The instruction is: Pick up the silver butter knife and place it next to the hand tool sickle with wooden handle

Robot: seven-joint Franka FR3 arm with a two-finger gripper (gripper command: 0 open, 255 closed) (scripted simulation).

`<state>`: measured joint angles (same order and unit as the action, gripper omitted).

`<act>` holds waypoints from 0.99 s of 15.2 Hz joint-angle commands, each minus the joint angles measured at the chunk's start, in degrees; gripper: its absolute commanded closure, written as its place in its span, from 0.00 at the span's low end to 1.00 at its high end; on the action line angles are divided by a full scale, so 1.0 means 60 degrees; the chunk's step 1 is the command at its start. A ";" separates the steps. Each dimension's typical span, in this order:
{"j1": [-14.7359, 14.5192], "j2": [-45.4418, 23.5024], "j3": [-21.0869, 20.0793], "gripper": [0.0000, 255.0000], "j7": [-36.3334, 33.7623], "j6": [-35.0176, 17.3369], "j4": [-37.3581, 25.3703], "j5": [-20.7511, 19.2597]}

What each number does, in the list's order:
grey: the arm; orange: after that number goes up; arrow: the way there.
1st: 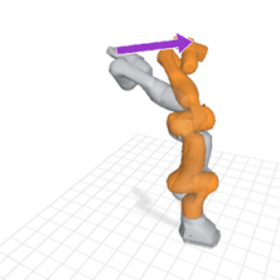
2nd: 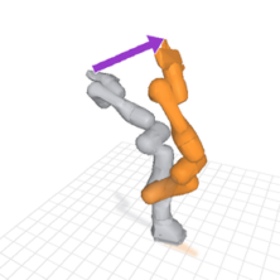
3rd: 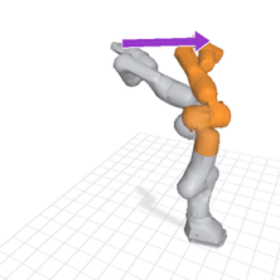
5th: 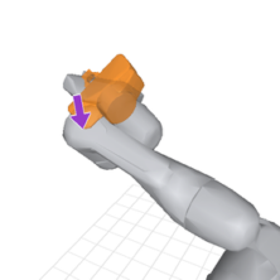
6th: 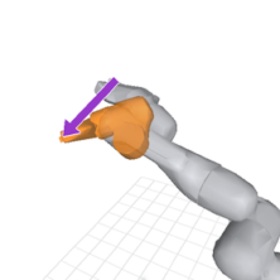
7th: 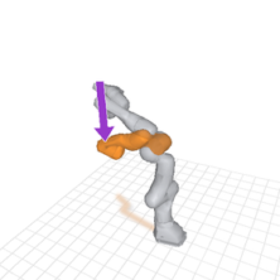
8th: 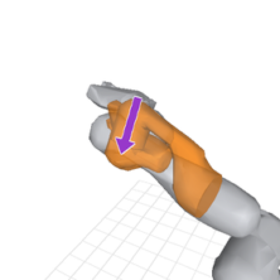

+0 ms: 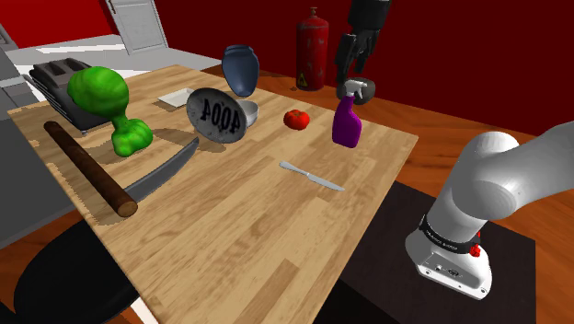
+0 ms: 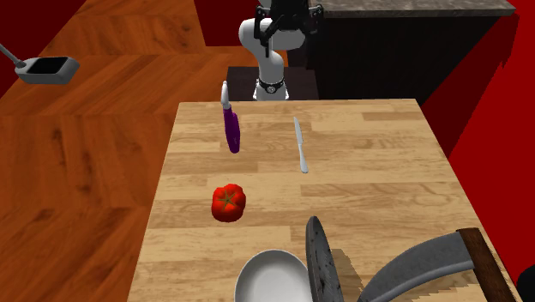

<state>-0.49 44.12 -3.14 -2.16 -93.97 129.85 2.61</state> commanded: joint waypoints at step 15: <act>-0.0134 -0.0810 -0.1927 0.00 -0.1724 -0.4846 0.3702 0.0045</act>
<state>-1.42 40.58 -13.75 -11.59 -120.43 151.01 3.01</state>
